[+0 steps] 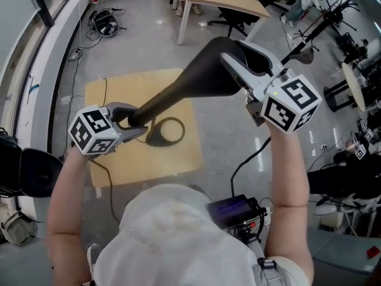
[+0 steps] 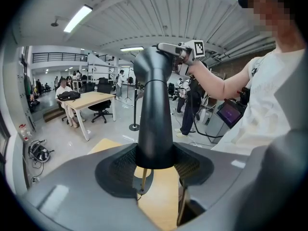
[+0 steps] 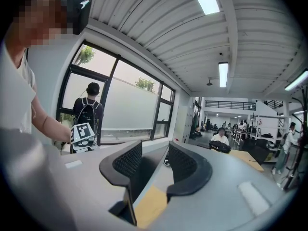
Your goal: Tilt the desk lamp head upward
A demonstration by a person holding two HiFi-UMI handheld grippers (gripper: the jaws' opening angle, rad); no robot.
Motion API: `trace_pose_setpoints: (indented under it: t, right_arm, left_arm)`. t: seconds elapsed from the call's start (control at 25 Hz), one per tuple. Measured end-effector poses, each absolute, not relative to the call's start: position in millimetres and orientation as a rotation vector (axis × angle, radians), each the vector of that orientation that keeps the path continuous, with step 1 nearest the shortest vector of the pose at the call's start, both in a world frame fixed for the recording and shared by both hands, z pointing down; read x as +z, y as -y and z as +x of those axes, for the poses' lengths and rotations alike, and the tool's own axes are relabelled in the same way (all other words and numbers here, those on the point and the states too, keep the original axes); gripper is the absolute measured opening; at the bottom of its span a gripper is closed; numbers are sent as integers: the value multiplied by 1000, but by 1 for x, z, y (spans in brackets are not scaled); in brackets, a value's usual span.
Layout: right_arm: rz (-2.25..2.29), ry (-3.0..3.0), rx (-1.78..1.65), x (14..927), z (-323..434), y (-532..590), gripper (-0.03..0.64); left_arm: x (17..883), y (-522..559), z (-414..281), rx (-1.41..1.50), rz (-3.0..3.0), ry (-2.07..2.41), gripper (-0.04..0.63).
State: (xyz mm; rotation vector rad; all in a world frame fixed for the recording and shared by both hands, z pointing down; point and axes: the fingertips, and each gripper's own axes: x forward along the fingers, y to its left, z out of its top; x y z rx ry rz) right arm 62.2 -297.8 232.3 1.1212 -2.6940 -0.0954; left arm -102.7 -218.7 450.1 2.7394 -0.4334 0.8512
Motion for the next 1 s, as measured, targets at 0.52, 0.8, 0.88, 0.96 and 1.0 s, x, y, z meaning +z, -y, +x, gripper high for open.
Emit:
trace_pose_setpoints:
  t: [0.52, 0.8, 0.88, 0.96, 1.0]
  right_arm:
    - [1098, 2654, -199, 218, 42, 291, 184]
    - [1081, 2651, -245, 212, 34, 286, 184]
    - [1078, 2651, -255, 212, 31, 284, 183]
    - [1076, 2650, -264, 212, 28, 282, 183]
    - [1075, 2650, -269, 212, 27, 282, 183]
  left_arm:
    - [454, 219, -105, 830, 2755, 411, 221]
    - [459, 219, -102, 835, 2763, 406, 221]
    - [461, 219, -103, 836, 2765, 406, 221]
    - [464, 219, -103, 838, 2768, 405, 221]
    - [465, 219, -103, 839, 2768, 404, 221]
